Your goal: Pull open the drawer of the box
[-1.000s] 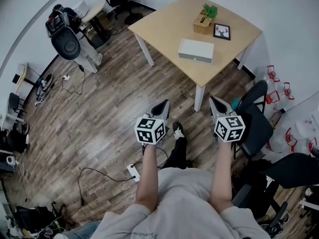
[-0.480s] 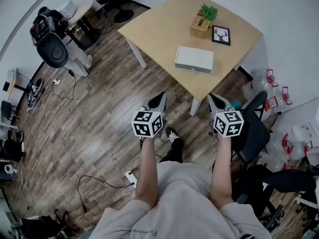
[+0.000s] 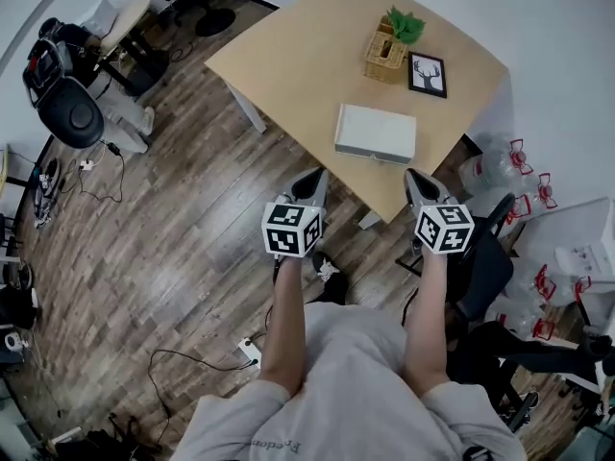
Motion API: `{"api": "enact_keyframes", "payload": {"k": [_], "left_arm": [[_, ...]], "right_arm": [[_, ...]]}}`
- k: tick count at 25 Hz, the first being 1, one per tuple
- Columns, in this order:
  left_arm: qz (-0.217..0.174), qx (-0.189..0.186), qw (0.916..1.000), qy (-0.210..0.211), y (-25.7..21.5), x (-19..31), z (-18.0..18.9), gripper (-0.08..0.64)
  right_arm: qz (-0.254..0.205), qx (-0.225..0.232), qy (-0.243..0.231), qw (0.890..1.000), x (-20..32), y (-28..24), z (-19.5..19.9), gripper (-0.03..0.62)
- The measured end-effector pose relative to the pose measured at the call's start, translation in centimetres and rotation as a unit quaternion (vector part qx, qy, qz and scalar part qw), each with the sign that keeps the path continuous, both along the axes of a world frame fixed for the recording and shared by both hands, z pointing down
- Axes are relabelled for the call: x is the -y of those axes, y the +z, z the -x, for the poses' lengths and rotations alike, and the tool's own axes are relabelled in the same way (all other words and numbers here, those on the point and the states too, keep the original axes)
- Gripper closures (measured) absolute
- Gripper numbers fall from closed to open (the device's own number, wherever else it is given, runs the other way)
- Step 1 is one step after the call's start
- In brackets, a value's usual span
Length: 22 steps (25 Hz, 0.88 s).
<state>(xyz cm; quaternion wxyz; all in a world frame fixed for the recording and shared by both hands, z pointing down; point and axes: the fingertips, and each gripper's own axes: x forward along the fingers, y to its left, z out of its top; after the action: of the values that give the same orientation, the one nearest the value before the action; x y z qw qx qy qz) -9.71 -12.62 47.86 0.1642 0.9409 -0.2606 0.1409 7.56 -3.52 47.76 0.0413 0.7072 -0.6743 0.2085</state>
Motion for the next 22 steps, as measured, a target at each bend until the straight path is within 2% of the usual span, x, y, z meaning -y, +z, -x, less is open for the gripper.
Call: {"api": "enact_keyframes", "payload": {"k": [9, 16, 22], "left_arm": [[0.034, -0.011, 0.9993, 0.006, 2.7, 7.7, -2.6, 0.506], [0.058, -0.008, 0.9977, 0.035, 5.1, 8.2, -4.7, 0.506], [0.066, 0.008, 0.9959, 0.062, 7.2, 6.8, -6.5, 0.506]], "right_arm": [[0.037, -0.01, 0.018, 0.999, 8.7, 2.3, -1.6, 0.591], [0.072, -0.016, 0.028, 0.997, 10.1, 4.6, -1.7, 0.591], [0.083, -0.018, 0.022, 0.996, 10.8, 5.6, -1.9, 0.591]]}}
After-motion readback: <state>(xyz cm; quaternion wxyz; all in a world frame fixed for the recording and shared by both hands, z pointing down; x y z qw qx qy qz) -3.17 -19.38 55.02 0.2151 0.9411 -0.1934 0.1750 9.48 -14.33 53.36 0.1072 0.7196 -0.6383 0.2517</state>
